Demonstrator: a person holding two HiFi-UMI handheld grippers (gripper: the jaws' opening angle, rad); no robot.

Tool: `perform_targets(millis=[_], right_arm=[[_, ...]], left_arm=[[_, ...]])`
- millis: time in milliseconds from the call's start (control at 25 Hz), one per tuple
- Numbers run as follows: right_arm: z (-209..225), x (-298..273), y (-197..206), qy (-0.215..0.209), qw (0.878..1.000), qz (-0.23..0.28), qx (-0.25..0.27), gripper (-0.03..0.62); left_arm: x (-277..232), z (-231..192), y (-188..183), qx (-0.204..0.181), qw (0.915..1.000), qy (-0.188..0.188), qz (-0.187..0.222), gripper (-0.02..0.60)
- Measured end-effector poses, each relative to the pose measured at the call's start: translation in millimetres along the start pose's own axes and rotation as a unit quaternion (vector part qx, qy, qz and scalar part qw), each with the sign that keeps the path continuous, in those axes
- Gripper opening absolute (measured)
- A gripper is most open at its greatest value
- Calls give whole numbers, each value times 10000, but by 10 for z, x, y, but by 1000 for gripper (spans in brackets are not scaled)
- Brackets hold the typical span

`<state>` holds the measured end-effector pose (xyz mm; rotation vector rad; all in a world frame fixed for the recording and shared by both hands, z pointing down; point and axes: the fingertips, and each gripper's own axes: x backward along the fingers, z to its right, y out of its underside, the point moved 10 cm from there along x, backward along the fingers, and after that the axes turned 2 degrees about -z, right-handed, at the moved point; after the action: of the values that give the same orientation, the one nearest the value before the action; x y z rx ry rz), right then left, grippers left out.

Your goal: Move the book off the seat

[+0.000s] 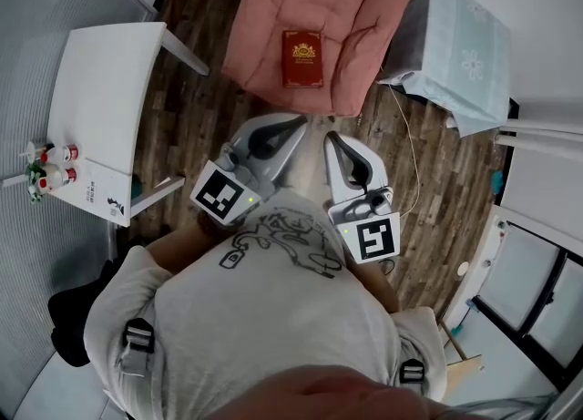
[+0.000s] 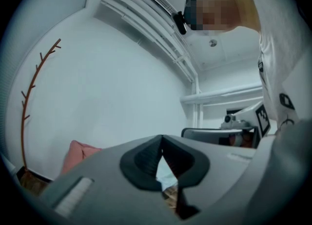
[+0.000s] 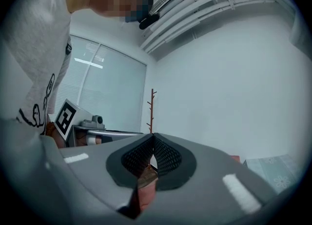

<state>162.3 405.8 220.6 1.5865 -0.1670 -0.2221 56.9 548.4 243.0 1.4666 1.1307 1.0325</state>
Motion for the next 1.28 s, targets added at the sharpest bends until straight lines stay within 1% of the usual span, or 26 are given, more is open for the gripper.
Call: perform_targets(millis=[360, 600, 880, 1280], right_arm=[[332, -808, -195, 119, 9999, 86, 68, 6], [520, -1303, -219, 215, 9996, 171, 74, 6], [682, -1770, -135, 200, 9997, 96, -47, 6], [902, -2160, 20, 189, 9996, -130, -171, 6]], left_arm=[[-356, -765, -291, -45, 9997, 247, -5, 3], [-546, -1287, -366, -96, 9994, 328, -12, 3], [-668, -1742, -345, -10, 9995, 303, -84, 3], [-866, -2192, -206, 182, 9994, 222, -205, 3]])
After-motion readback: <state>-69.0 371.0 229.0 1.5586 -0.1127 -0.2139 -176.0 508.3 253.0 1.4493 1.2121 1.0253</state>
